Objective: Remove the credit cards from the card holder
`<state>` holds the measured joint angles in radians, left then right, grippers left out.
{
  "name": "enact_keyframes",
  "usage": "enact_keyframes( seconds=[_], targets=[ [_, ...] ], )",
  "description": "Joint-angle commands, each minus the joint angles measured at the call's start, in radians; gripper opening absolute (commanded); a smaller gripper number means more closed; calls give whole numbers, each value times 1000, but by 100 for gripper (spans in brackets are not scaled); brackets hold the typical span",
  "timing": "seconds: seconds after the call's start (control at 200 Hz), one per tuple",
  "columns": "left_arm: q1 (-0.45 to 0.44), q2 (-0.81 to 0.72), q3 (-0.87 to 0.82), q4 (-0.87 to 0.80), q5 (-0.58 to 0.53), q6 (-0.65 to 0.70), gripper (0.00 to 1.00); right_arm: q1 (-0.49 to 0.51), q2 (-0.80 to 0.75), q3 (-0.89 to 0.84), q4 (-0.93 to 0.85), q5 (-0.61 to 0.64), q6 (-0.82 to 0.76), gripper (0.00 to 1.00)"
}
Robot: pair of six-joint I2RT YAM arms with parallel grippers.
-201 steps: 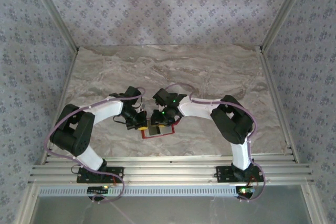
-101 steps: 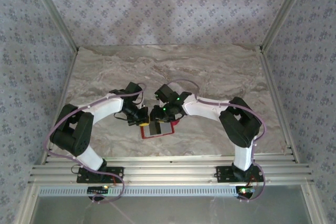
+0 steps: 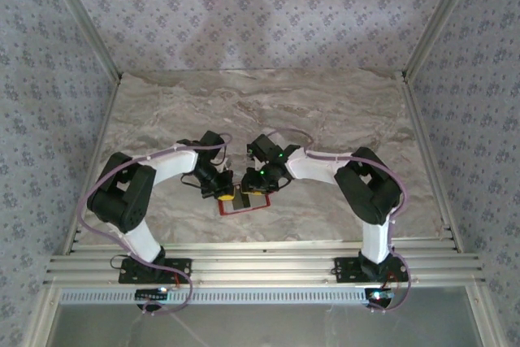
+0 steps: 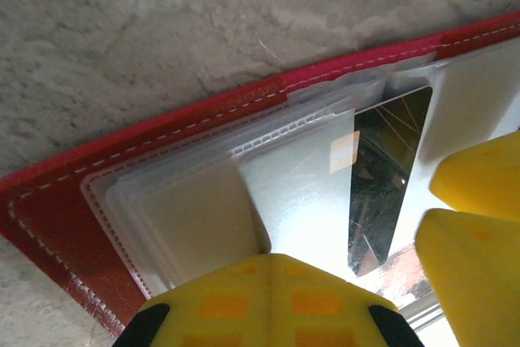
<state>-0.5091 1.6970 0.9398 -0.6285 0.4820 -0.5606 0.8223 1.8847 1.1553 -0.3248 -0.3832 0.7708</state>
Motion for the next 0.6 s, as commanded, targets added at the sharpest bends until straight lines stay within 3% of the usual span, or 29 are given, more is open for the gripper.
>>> enact_keyframes(
  seconds=[0.0, 0.595],
  targets=[
    [-5, 34, 6, -75, -60, 38, 1, -2, 25, -18, 14, -31, -16, 30],
    [-5, 49, -4, -98, -91, 68, 1, -4, -18, -108, 226, -138, 49, 27]
  ],
)
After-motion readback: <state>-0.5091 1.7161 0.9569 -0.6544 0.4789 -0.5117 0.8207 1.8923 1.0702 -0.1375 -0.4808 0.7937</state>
